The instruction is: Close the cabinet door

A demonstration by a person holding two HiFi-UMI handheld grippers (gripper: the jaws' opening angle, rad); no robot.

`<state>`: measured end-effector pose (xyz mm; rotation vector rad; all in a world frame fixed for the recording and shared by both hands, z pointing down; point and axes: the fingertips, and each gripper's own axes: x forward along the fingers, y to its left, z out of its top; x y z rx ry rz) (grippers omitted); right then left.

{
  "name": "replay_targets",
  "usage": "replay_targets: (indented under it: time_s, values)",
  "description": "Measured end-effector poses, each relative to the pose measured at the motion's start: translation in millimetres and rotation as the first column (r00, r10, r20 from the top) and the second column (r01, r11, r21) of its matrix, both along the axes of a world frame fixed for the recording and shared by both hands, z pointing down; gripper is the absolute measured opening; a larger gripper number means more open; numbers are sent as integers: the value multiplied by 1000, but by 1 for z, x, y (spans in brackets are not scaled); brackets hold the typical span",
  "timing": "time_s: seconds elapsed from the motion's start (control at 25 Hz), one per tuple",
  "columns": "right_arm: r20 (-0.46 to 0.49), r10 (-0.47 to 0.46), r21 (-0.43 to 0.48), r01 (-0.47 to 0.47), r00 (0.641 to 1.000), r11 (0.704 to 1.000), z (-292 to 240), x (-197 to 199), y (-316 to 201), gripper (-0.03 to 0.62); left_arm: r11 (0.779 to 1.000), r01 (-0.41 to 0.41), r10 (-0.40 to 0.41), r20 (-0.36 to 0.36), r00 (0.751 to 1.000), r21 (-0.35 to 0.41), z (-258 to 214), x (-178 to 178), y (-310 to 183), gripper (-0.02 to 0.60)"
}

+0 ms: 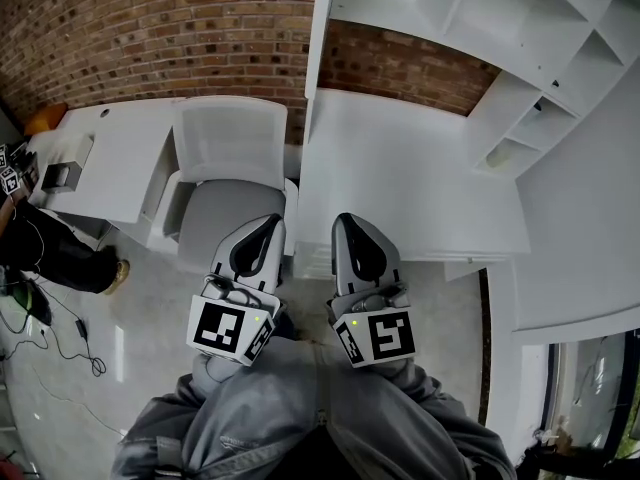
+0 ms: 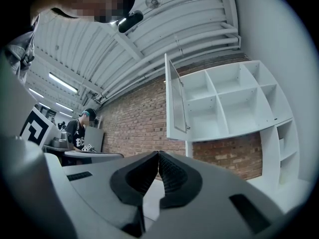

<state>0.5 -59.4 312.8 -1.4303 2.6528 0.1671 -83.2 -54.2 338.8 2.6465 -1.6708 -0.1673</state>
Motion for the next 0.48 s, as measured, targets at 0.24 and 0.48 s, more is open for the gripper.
replay_targets:
  time_s: [0.24,0.48]
  values:
    - [-2,38,9,-38,999,999,-12,-2,-37,28,1000,-10,9,29,1000,12,-16,-9,-38,5]
    - [-3,76,-10,-77,997,997,-7,-9,-70,27,999,-39,39,44,998,-5,-13,-15,-71,5]
